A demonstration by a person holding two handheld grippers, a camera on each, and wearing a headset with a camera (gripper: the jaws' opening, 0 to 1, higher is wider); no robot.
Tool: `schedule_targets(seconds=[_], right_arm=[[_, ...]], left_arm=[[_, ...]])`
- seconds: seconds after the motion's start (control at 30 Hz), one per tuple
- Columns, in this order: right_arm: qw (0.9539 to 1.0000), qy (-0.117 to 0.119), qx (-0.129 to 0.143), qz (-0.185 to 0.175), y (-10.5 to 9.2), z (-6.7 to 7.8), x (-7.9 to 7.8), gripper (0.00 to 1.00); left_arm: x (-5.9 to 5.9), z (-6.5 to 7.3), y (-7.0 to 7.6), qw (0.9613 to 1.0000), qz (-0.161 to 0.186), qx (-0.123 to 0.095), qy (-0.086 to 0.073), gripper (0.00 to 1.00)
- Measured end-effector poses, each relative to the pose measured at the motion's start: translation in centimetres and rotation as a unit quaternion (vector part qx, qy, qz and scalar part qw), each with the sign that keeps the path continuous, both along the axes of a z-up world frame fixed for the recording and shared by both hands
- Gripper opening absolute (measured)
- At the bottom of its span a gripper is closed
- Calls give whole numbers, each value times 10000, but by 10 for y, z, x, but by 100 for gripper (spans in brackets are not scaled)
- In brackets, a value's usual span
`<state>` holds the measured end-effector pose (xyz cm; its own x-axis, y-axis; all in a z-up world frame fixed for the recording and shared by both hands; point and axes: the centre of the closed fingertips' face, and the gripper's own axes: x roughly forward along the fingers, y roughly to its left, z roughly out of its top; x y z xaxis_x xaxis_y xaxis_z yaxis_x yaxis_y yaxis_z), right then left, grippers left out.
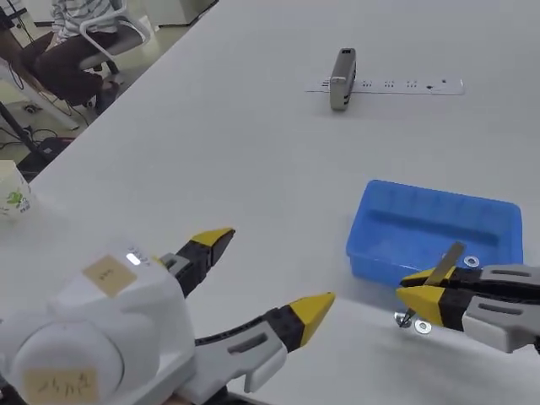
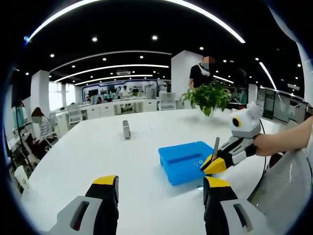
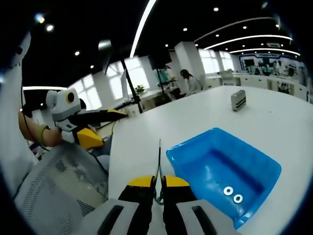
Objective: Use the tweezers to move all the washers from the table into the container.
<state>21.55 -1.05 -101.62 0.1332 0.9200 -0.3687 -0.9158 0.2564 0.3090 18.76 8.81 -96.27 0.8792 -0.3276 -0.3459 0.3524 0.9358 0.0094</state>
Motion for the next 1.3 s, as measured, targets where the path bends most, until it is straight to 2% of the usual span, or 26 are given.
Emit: schedule_targets(seconds=[0.5, 0.6, 0.77, 0.9, 1.03, 1.17, 1.23, 1.3], right_arm=[[9977, -92, 606, -293, -7, 45, 8, 2], [9967, -139, 722, -349, -8, 52, 14, 2], [9939, -88, 948, -550, -11, 60, 30, 2], [9911, -3, 1065, -794, -14, 61, 45, 2], [9894, 38, 1063, -988, -16, 56, 57, 2], [9889, -152, 784, -1255, -21, 45, 73, 2], [9890, -123, 738, -1274, -20, 40, 77, 2], [9896, -156, 573, -1309, -21, 32, 81, 2]], left_arm=[[0, -1, -1, 10000, -11, 14, 19, 70], [0, -1, -1, 10000, -18, 9, 14, 70], [0, -1, 0, 10000, -17, 21, 16, 70], [0, -1, -1, 10000, -15, 20, 13, 70], [0, -1, 0, 10000, -11, 22, 15, 70], [0, -1, 0, 10000, -13, 24, 25, 70], [0, -2, 0, 10000, -16, 24, 30, 70], [0, -2, 0, 10000, -13, 33, 36, 70]])
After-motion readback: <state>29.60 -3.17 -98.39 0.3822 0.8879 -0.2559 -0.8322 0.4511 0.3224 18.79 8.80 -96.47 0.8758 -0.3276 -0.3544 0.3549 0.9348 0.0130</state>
